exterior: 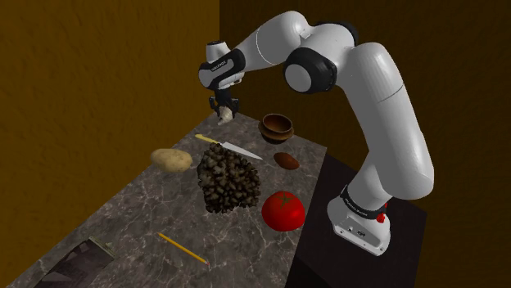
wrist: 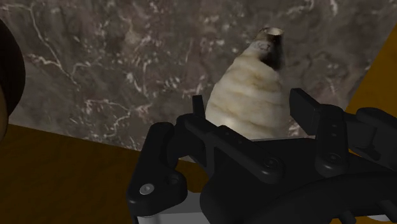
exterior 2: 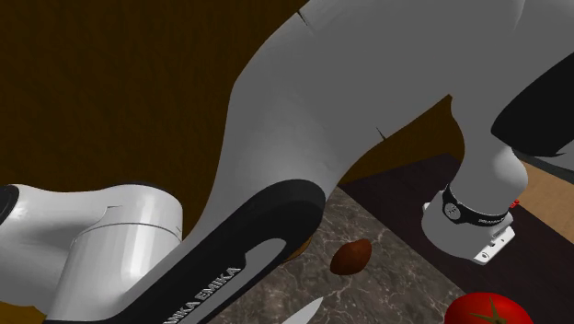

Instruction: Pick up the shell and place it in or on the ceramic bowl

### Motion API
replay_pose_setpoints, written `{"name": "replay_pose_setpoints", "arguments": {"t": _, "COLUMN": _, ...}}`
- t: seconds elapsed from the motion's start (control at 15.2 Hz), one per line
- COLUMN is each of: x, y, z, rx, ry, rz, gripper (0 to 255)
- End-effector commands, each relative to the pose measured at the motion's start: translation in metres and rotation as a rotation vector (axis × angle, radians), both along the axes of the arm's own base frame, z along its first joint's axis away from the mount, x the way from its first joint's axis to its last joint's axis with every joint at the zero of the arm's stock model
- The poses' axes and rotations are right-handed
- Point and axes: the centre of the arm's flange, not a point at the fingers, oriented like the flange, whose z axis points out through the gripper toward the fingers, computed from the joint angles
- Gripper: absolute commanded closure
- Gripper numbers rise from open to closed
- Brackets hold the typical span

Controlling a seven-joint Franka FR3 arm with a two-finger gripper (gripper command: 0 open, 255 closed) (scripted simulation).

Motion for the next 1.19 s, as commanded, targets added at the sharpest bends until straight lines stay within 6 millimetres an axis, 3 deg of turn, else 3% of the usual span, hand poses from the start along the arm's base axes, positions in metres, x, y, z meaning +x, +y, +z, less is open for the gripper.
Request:
{"name": "replay_pose_setpoints", "arguments": {"t": 0.0, "x": 0.000, "y": 0.000, "z": 0.005, "rx": 0.000, "ry": 0.000, "rz": 0.000, "gripper": 255}}
{"name": "replay_pose_setpoints", "arguments": {"t": 1.12, "x": 0.000, "y": 0.000, "z": 0.095, "rx": 0.000, "ry": 0.000, "rz": 0.000, "gripper": 255}}
